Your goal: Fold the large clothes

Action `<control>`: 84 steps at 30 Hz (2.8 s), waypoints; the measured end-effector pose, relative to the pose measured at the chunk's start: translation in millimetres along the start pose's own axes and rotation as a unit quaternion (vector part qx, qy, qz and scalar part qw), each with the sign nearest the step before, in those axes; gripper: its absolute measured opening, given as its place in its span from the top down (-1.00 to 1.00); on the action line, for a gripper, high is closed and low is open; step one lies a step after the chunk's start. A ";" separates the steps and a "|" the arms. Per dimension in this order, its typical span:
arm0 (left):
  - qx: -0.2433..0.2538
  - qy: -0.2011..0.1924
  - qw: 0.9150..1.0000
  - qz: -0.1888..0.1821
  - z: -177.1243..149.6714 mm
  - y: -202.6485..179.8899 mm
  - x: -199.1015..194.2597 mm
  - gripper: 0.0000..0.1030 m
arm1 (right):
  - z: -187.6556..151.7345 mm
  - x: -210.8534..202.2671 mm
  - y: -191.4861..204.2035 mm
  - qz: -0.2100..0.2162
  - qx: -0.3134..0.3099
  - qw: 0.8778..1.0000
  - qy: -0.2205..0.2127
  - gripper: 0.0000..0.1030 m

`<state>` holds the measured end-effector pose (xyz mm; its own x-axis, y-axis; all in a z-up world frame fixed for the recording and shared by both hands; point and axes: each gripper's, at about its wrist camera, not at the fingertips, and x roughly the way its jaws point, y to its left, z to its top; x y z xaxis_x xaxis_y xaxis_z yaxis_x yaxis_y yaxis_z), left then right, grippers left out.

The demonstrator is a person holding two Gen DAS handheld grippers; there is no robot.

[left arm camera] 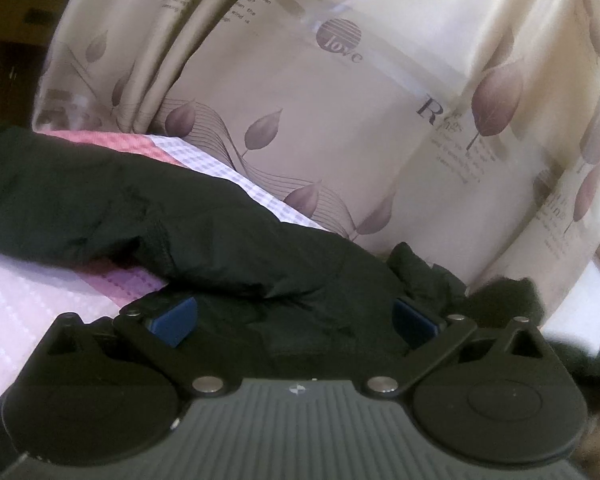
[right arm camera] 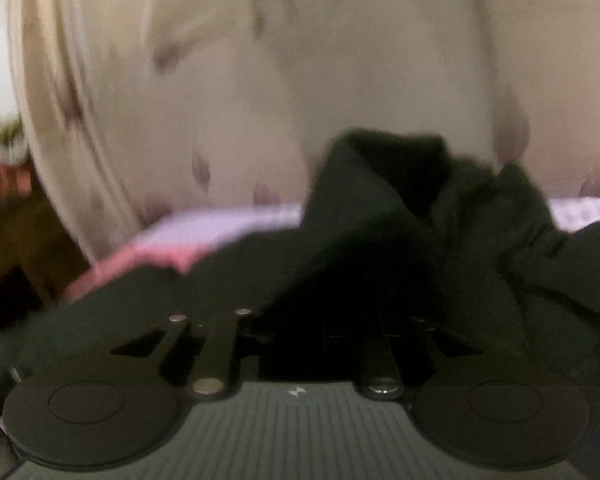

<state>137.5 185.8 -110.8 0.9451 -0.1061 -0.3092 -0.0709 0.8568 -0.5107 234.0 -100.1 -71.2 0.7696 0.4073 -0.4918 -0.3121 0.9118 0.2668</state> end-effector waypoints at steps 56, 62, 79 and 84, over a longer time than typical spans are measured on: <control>-0.357 -0.035 0.930 0.081 85.8 214.3 -109.4 -0.47 | -35.4 37.4 56.6 -0.047 -0.243 0.968 0.046 -1.00; -0.383 -0.045 0.917 0.098 93.5 220.3 -100.3 -0.47 | -36.1 36.0 57.6 -0.049 -0.245 0.967 0.043 -1.00; -0.390 -0.022 0.905 0.170 110.8 247.8 -93.3 0.92 | -37.5 33.4 60.1 -0.054 -0.252 0.965 0.036 -1.00; -0.342 -0.052 0.921 0.181 113.3 239.8 -86.7 0.92 | -37.2 33.6 59.5 -0.052 -0.248 0.967 0.039 -1.00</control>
<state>74.7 457.7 -115.6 0.8431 0.2027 -0.4981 -0.5377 0.3055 -0.7859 220.6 -30.3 -102.7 0.7730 0.2982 -0.5600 -0.4790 0.8531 -0.2070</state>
